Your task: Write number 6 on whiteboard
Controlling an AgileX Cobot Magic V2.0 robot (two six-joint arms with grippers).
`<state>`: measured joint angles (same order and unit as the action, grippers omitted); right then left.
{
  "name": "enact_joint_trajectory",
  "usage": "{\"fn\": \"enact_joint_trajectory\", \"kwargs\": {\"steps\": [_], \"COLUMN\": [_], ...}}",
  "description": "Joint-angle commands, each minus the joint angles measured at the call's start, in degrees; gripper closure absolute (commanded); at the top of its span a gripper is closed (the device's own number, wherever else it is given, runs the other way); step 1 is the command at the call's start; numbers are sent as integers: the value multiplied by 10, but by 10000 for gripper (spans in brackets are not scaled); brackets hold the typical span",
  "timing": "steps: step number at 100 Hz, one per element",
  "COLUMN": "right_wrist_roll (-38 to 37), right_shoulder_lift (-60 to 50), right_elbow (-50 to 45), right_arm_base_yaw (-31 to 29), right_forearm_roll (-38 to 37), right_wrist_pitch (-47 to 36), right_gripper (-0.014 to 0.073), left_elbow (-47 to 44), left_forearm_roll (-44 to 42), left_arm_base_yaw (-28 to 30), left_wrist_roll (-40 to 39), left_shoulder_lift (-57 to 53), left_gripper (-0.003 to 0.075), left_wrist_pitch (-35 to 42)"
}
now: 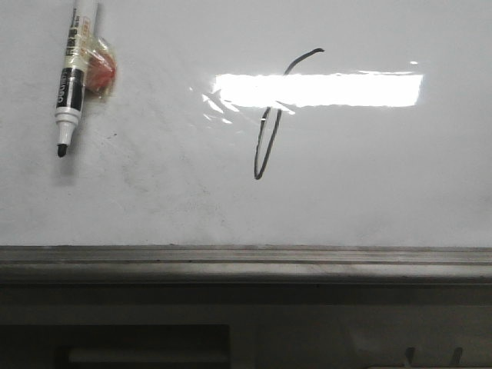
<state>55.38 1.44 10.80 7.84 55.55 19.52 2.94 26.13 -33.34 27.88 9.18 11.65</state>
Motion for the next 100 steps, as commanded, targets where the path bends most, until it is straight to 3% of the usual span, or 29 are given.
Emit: {"fn": "enact_joint_trajectory", "kwargs": {"steps": [1, 23, 42, 100], "right_wrist_roll": [5, 5, 5, 5], "right_shoulder_lift": [6, 6, 6, 6], "right_elbow": [15, 15, 15, 15], "right_arm_base_yaw": [-4, -4, -4, -4], "right_forearm_roll": [17, 17, 17, 17], "right_wrist_pitch": [-33, -33, -33, -33], "right_gripper": [646, 646, 647, 646], "left_elbow": [5, -24, -37, -53], "left_forearm_roll": [-125, -232, -237, -247], "left_arm_base_yaw": [54, 189, 264, 253], "left_wrist_roll": [-127, -246, -255, -257], "left_shoulder_lift": [2, -67, -102, -112], "left_gripper": [740, 740, 740, 740], "left_wrist_pitch": [29, -37, -77, -104]}}
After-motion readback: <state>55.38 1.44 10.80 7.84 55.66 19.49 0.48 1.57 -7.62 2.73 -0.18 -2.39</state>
